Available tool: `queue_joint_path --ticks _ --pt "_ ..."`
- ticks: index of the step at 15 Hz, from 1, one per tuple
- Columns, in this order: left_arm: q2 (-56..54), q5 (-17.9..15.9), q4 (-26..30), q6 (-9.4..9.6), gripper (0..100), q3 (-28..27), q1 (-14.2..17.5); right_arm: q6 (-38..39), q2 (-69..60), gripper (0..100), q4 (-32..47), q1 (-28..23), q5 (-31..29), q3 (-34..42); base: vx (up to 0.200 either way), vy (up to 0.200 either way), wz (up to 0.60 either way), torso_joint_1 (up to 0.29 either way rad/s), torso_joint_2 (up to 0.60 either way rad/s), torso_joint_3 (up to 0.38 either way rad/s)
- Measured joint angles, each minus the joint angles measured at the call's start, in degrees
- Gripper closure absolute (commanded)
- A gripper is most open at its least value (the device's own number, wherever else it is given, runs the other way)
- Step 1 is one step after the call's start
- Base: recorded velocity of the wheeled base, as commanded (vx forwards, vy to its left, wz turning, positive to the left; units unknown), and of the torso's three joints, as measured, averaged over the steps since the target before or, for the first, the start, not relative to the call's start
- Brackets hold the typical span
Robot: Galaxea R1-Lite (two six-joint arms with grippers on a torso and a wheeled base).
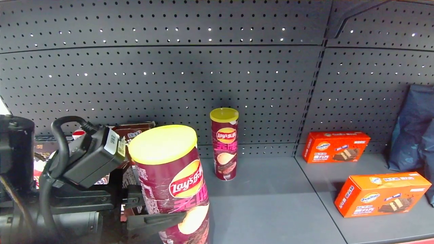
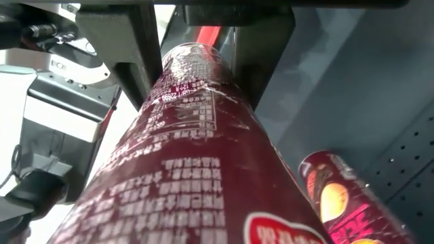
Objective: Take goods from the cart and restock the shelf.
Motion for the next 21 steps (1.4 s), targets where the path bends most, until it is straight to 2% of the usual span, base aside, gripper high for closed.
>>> queue_joint_path --ticks 2,4,9,13,17,21 --pt "-0.01 0.09 -0.02 0.00 100 0.17 0.02 0.00 0.00 0 -0.10 -0.02 0.00 0.00 0.000 0.000 0.00 0.000 0.00 0.000" --pt "0.00 0.11 0.05 0.00 100 0.35 0.13 0.00 0.00 0 -0.13 -0.05 0.00 0.00 0.000 0.000 0.60 0.002 0.00 0.005" --pt "-0.01 0.16 -0.37 0.09 100 1.16 0.11 0.02 0.00 0 -0.10 -0.05 0.00 0.00 0.000 0.000 0.00 0.000 0.00 0.000" --pt "-0.20 0.28 -5.84 0.09 100 4.85 -0.16 -0.24 0.00 0 -0.16 0.00 0.57 0.00 0.000 0.000 0.00 0.000 0.00 0.000" --pt "-0.22 6.77 -7.06 0.15 100 5.60 -1.62 -0.52 0.00 0 -0.05 0.05 1.44 0.00 0.000 0.000 0.00 0.000 0.00 0.000" --pt "-0.20 7.42 -7.09 1.56 100 4.33 -2.76 -2.72 0.05 0 -0.48 0.02 2.51 -0.02 0.000 0.000 0.00 0.000 0.00 0.000"
